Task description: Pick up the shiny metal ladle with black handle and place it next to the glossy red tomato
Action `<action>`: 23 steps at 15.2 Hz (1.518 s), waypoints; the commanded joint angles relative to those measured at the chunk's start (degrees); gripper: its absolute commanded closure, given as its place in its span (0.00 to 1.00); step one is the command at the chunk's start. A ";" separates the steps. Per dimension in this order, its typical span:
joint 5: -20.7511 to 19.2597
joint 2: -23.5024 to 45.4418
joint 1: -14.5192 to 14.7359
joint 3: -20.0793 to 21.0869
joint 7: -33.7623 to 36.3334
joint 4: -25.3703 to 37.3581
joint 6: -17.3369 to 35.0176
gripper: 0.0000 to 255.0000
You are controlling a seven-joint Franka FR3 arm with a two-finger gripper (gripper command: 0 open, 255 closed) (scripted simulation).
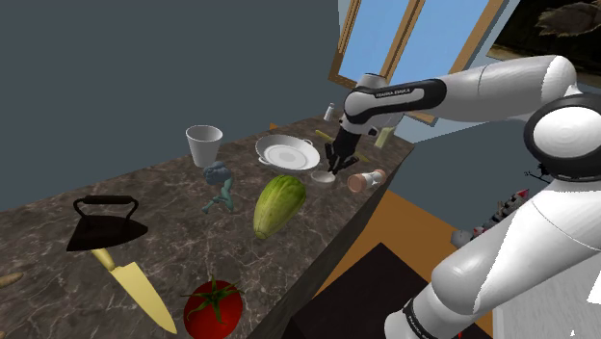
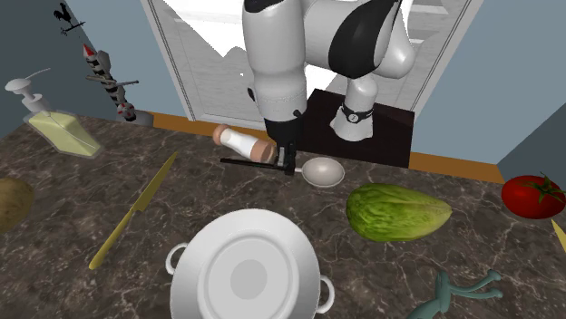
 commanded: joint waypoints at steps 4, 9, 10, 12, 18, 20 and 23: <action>-0.15 -1.37 -0.06 -0.08 0.33 2.51 -3.89 1.00; -0.28 -2.48 -0.12 -0.16 0.65 5.25 -7.72 1.00; -0.31 -2.66 -0.12 -0.17 0.72 5.83 -8.49 1.00; -0.36 -2.99 -0.14 -0.20 0.85 7.03 -10.02 1.00; 0.04 -4.69 1.03 1.30 3.65 8.17 -12.57 1.00; 0.56 -5.68 2.25 2.90 6.23 7.12 -12.21 1.00; 1.37 -6.74 4.07 5.39 10.16 6.04 -11.71 1.00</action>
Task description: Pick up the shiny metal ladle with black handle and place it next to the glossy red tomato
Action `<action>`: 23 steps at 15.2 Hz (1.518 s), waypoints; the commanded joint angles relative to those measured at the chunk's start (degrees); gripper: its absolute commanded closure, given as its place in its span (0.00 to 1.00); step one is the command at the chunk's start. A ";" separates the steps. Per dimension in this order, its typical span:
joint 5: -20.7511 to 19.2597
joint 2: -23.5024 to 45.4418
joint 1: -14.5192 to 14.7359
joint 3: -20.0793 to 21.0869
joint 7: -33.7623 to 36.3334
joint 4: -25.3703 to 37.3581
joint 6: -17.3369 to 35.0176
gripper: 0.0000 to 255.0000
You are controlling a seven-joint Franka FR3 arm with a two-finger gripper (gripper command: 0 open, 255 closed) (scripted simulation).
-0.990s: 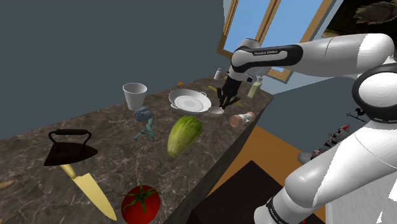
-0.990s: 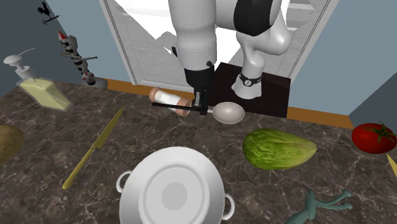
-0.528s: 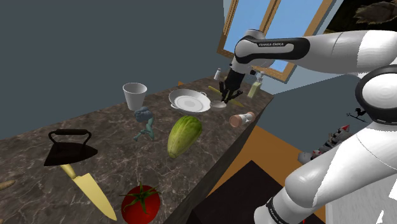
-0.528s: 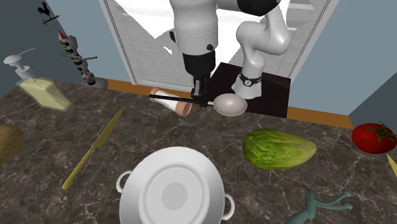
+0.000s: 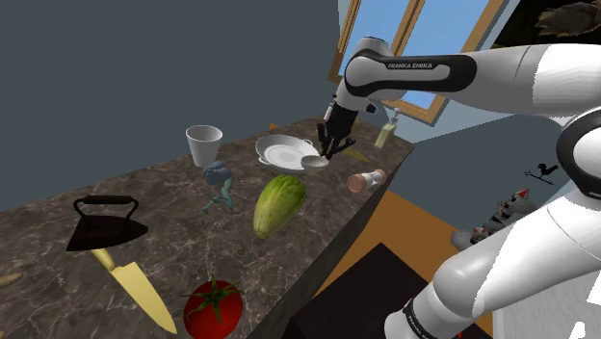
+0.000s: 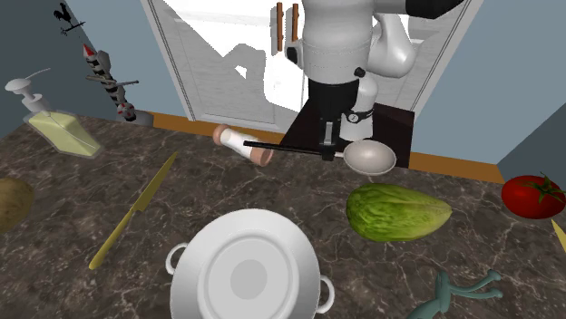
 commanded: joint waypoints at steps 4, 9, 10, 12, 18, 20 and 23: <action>1.28 -1.17 2.97 4.17 6.63 -1.06 0.73 1.00; 2.18 -0.55 5.93 8.61 13.61 -0.31 1.53 1.00; 2.27 -0.25 6.50 9.51 15.05 0.03 1.69 1.00; 2.35 0.56 7.64 11.32 17.97 0.91 2.01 1.00; 1.45 4.55 10.90 16.79 27.15 5.06 2.84 1.00; 0.66 6.42 12.01 18.58 30.38 6.96 3.04 1.00; -1.05 9.75 13.79 21.14 35.40 10.33 3.19 1.00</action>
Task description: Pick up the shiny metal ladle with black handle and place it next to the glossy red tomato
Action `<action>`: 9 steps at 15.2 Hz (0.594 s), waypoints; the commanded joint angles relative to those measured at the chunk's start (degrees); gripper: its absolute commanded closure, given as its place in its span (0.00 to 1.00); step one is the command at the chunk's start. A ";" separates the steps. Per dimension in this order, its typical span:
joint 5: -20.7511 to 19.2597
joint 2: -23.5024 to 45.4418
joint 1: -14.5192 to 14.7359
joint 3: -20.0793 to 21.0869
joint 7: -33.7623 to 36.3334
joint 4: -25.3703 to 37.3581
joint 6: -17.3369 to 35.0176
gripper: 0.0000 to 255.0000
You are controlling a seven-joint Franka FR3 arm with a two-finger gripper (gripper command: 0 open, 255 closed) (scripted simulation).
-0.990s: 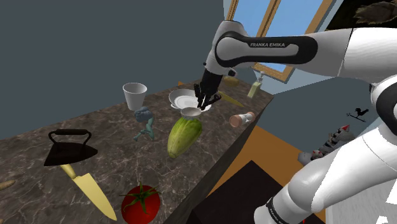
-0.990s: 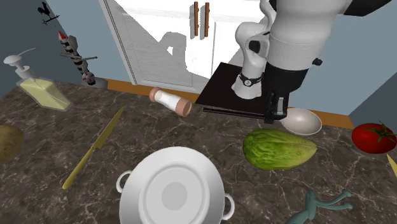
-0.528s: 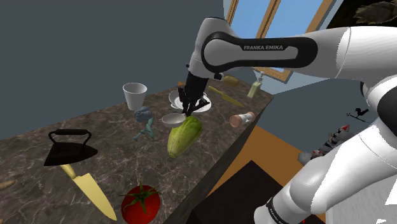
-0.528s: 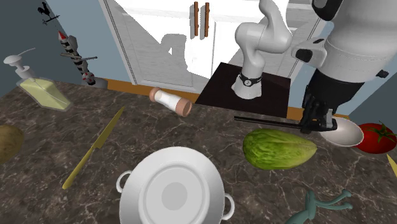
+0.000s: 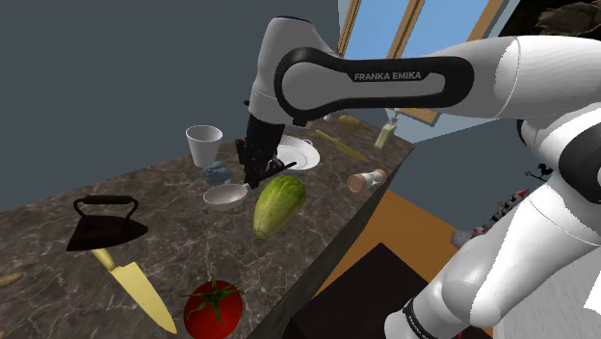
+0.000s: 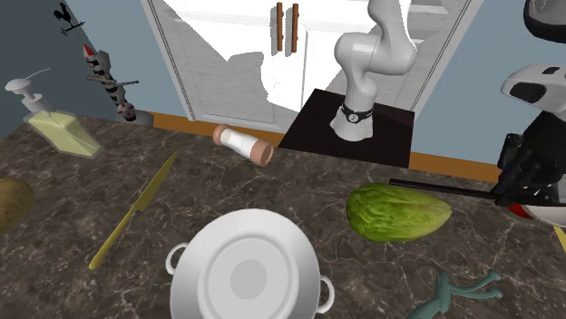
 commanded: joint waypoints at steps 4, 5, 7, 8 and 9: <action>-4.27 7.27 3.59 4.02 9.12 7.13 0.03 1.00; -5.34 8.89 4.51 4.69 10.98 8.80 -0.15 1.00; -5.45 9.12 4.59 4.62 10.97 7.51 1.34 1.00; -5.52 9.26 4.61 4.62 10.97 6.88 2.09 1.00; -5.60 9.41 4.63 4.61 10.98 6.27 2.83 1.00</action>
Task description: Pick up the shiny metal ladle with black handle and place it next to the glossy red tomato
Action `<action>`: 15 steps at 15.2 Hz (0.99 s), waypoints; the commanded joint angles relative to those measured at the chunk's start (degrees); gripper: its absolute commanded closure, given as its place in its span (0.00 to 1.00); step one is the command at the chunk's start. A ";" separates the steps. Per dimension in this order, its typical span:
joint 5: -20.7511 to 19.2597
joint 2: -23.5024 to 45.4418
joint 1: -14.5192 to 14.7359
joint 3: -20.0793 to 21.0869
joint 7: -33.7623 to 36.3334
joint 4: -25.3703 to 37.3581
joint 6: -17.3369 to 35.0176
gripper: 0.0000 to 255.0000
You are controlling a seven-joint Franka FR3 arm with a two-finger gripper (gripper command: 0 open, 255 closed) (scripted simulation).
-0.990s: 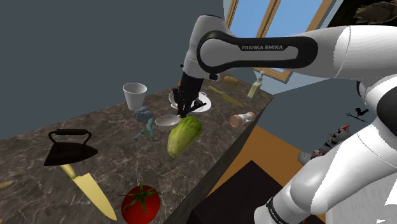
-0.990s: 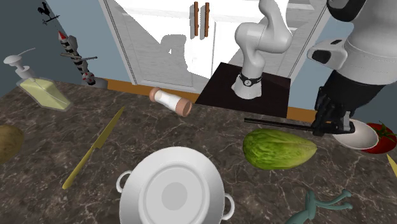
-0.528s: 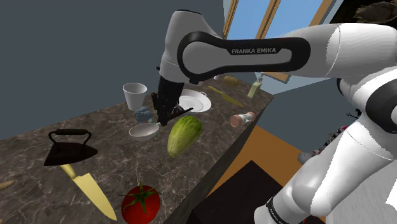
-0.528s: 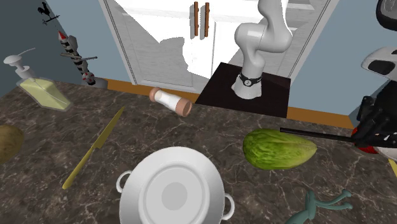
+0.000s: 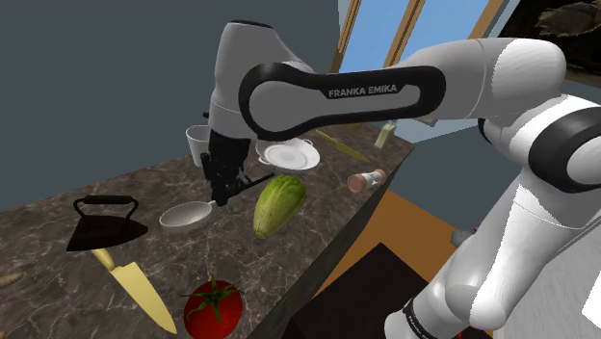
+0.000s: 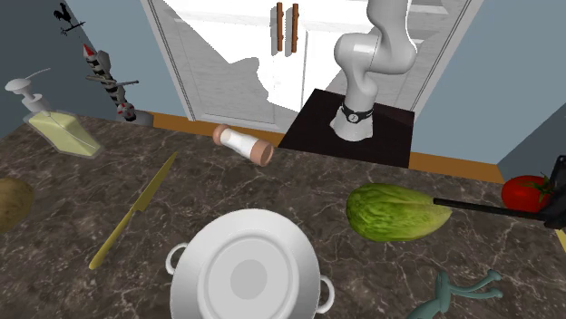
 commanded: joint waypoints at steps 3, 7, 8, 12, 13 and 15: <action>-0.44 0.81 0.13 -0.01 0.16 -2.12 2.83 1.00; -0.95 1.72 0.26 -0.05 0.34 -4.27 5.76 1.00; -1.10 1.98 0.30 -0.06 0.40 -4.78 6.49 1.00; -1.81 3.15 0.48 -0.16 0.70 -6.67 9.38 1.00; -2.01 3.48 0.54 -0.19 0.79 -7.11 10.09 1.00; -2.44 4.16 0.65 -0.27 0.99 -7.95 11.52 1.00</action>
